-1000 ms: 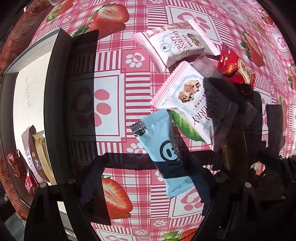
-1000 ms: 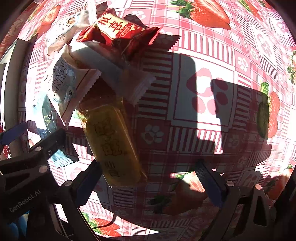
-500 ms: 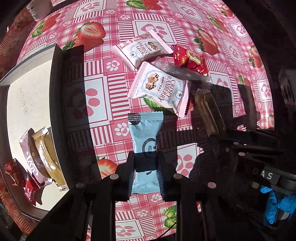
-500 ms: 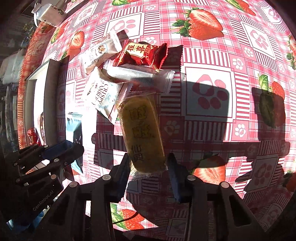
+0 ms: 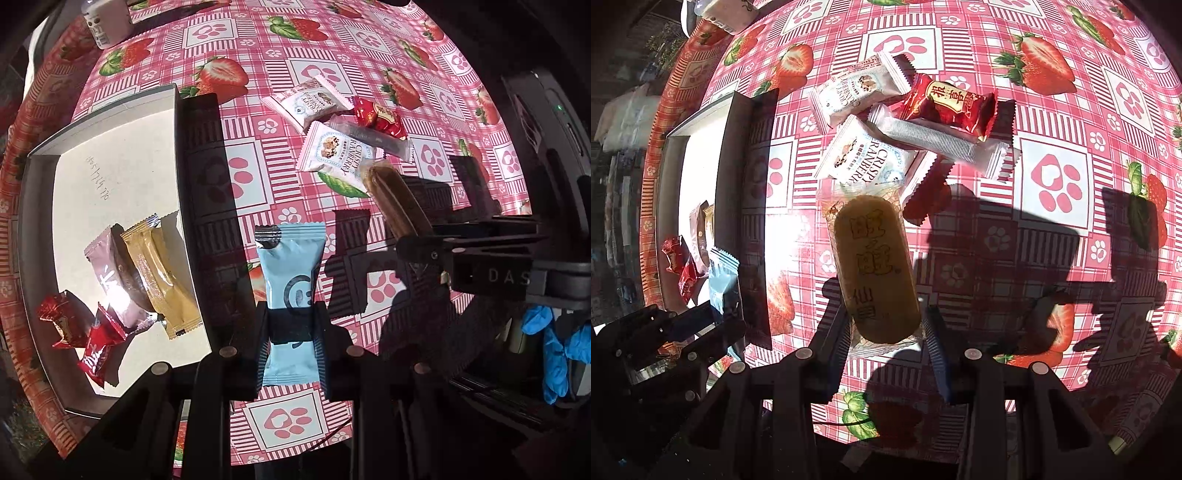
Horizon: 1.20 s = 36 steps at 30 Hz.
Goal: Organize snacks
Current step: 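Carry the blue and yellow packets over the white tray and open both tools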
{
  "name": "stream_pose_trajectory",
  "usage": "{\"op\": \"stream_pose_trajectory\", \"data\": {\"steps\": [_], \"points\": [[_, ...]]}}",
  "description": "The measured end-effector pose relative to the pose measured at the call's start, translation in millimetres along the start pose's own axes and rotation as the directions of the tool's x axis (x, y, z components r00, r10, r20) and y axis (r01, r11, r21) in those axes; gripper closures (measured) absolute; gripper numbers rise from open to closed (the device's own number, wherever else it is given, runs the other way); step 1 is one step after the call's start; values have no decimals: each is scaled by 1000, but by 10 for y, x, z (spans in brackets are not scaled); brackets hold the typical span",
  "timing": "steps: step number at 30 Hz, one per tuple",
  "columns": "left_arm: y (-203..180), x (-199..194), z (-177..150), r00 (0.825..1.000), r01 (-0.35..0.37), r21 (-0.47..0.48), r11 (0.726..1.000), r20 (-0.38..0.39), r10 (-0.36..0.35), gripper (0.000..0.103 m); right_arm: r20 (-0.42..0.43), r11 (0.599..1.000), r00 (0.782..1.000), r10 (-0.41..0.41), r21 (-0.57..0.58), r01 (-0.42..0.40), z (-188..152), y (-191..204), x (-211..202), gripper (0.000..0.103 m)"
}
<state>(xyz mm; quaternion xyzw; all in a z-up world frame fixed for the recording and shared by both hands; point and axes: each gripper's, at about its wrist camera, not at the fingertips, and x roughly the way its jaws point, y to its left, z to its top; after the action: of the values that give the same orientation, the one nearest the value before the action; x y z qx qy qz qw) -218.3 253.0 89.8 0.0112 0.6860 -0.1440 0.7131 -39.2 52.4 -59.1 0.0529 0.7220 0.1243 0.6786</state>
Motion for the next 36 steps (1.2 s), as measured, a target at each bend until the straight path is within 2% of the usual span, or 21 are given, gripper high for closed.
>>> {"op": "stream_pose_trajectory", "data": {"steps": [10, 19, 25, 33, 35, 36], "points": [[754, -323, -2, 994, -31, -125, 992, 97, 44, 78, 5, 982, 1000, -12, -191, 13, 230, 982, -61, 62], [1455, -319, 2, 990, -70, -226, 972, 107, 96, 78, -24, 957, 999, -36, -289, 27, 435, 1613, 6, 62], [1670, -208, -35, 992, -72, -253, 965, 84, 96, 78, -47, 947, 997, -60, -318, 42, 529, 1881, 129, 62], [1651, -89, -47, 993, -73, -225, 972, 69, 91, 78, -68, 944, 993, -95, -322, 68, 581, 2046, 245, 62], [1645, -59, -49, 994, -76, -229, 970, 64, 92, 68, -75, 944, 992, -105, -321, 75, 592, 2065, 279, 61], [1641, -49, -50, 993, -79, -232, 970, 62, 96, 51, -85, 945, 991, -107, -319, 75, 593, 2068, 294, 60]]}}
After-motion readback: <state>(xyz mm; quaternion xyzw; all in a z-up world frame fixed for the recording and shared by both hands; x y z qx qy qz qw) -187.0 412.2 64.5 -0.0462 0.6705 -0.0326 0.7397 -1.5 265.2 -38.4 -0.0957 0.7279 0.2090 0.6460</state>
